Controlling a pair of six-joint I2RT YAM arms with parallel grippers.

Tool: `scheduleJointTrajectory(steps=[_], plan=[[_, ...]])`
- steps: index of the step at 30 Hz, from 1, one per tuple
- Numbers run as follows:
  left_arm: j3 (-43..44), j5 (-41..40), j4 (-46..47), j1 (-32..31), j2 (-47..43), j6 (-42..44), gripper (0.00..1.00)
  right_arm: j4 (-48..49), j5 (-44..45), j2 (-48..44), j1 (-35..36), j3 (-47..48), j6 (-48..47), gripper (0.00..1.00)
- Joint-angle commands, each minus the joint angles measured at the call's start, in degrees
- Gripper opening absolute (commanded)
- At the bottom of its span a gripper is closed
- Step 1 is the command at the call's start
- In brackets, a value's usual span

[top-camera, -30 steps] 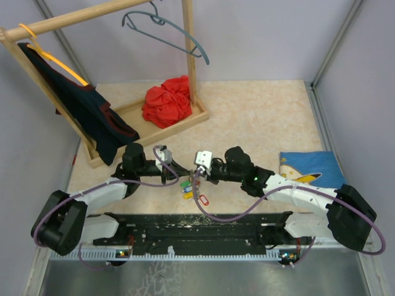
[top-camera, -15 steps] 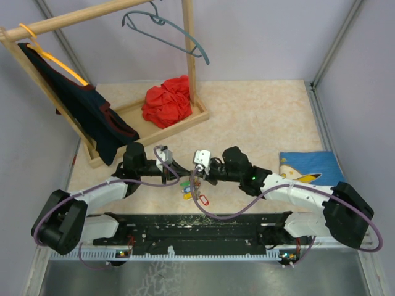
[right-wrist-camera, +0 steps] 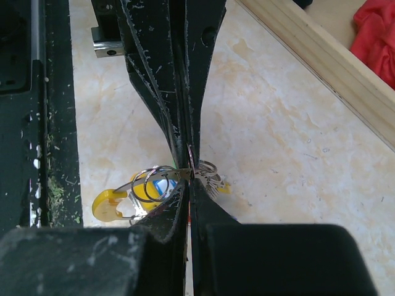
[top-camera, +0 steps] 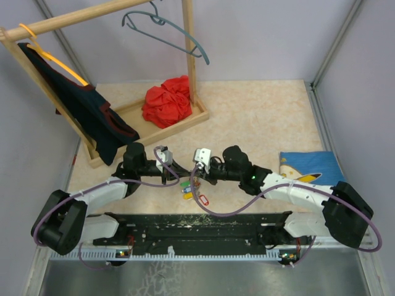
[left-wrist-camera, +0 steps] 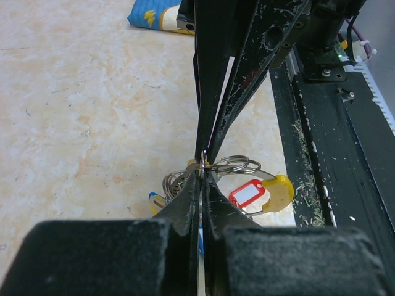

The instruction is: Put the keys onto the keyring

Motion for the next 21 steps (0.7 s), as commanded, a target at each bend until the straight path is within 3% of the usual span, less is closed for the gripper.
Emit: scheduleJointTrajectory(steps=[1,8,15,21], plan=[[1.20,-0.97,-0.09,-0.60,-1.05,0.72,0.01,4.11,-2.39,-2.45,-0.40,4.26,1.13,0.00],[0.11,-10.10,-0.01,-0.38,-2.99,0.15,0.01,-16.55,6.80,-3.91,-0.94,9.45,6.44,0.00],[-1.03,-13.55,0.40,-0.24,-5.00,-0.18,0.01,-38.64,18.38,-1.68,-2.47,16.04,17.32,0.00],[-0.91,-13.58,0.73,-0.23,-4.63,-0.50,0.01,-53.22,20.20,2.86,-6.10,21.91,19.83,0.00]])
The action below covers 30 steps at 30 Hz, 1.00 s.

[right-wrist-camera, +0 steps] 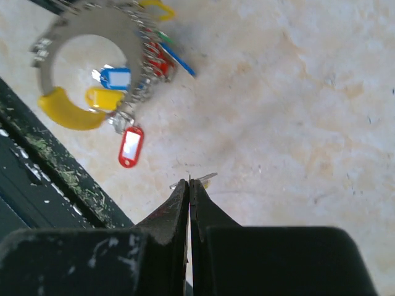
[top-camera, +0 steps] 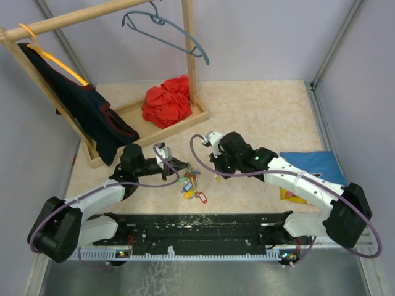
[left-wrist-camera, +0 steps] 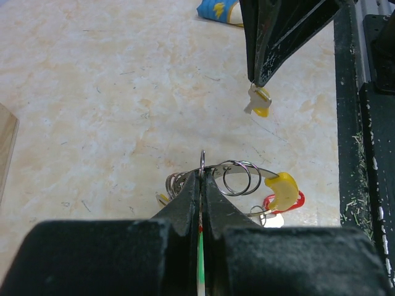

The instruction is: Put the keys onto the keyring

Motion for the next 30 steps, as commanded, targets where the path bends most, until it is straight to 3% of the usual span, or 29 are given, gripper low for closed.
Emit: scheduleJointTrajectory(steps=[1,16,22,30], plan=[[-0.10,-0.04,1.70,-0.10,-0.53,-0.32,0.01,-13.15,4.20,4.13,-2.41,6.07,3.49,0.00],[0.36,0.30,0.62,-0.07,-0.67,-0.13,0.01,-11.00,5.84,32.82,-7.30,20.60,-5.53,0.00],[0.56,0.71,0.70,-0.01,-0.08,-0.22,0.02,-10.73,5.50,40.25,-7.95,25.89,-6.95,0.00],[0.17,-0.02,1.12,-0.01,-0.52,-0.46,0.01,-8.64,4.22,37.36,-7.95,25.40,-6.52,0.27]])
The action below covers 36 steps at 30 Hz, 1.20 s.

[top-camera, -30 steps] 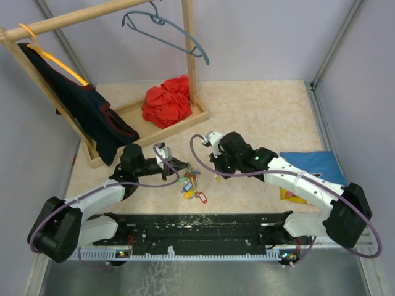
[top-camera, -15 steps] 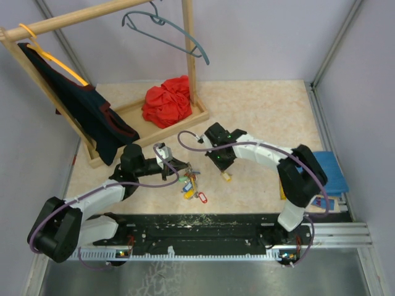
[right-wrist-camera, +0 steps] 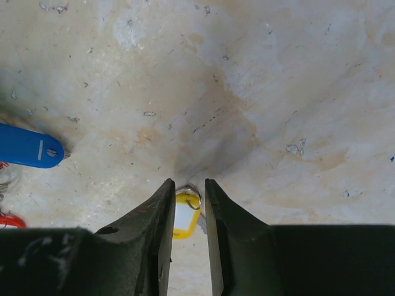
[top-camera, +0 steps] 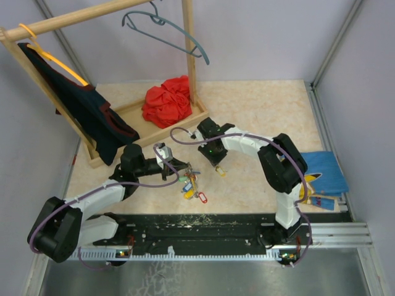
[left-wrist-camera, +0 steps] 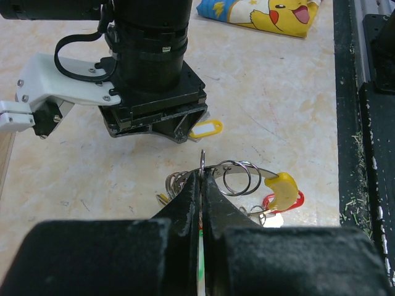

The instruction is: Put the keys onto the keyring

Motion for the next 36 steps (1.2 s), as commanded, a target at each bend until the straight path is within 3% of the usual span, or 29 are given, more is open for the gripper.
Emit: scheduleJointTrajectory(steps=[1,8,14,24,36], plan=[[0.24,0.13,1.38,-0.03,-0.50,-0.49,0.01,3.15,-1.12,-4.68,-0.38,-0.07,-0.06,0.29],[0.35,0.61,1.65,-0.01,0.01,-0.86,0.01,13.12,0.02,-14.80,-0.79,-10.55,5.06,0.36],[0.30,0.95,1.82,-0.01,0.01,-1.07,0.01,22.20,-5.34,-21.94,-3.89,-19.85,10.25,0.37],[0.35,1.29,1.84,-0.01,0.09,-1.23,0.01,26.36,-19.06,-18.96,-10.25,-21.97,11.24,0.34],[0.52,1.37,1.66,-0.01,0.45,-1.12,0.01,24.89,-21.08,-13.03,-11.29,-19.64,10.13,0.29]])
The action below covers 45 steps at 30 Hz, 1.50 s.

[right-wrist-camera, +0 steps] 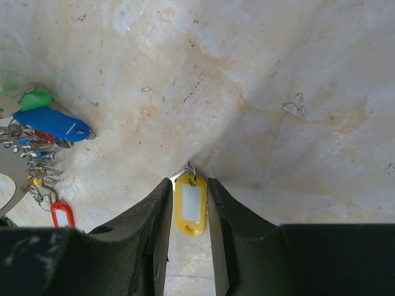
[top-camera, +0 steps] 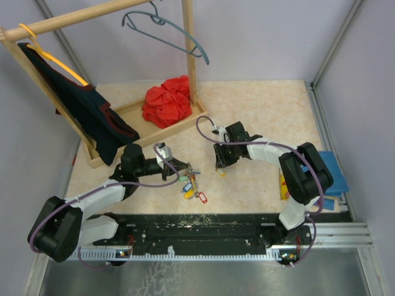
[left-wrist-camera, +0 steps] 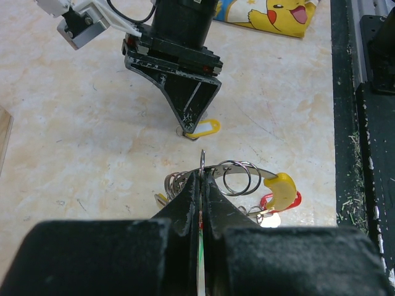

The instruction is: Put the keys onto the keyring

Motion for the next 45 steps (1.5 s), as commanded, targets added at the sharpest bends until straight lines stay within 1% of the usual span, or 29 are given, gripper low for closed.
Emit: scheduleJointTrajectory(steps=[1,14,23,31,36,40,45], plan=[[0.51,1.20,1.62,-0.01,0.26,-0.29,0.01,1.26,-2.34,0.24,-0.32,2.78,-0.63,0.29],[0.74,1.46,1.53,-0.01,0.63,-0.27,0.01,0.77,-3.67,1.87,-0.32,4.10,-1.31,0.15],[0.79,1.33,1.53,-0.06,0.71,-0.21,0.00,-0.66,-3.60,2.89,-0.32,4.83,-1.76,0.11],[0.87,1.49,1.53,-0.01,1.01,-0.12,0.00,-2.22,-3.15,3.21,-0.23,5.26,-2.47,0.10],[0.94,1.57,1.53,-0.01,1.02,-0.19,0.00,-3.15,-2.47,3.34,0.11,5.58,-3.03,0.00],[0.88,1.57,1.44,-0.02,0.75,-0.15,0.01,-3.95,-2.15,3.01,0.52,5.74,-3.71,0.00],[0.82,1.55,1.38,-0.01,0.86,0.07,0.00,-4.05,-0.83,0.39,2.15,5.34,-6.34,0.00]])
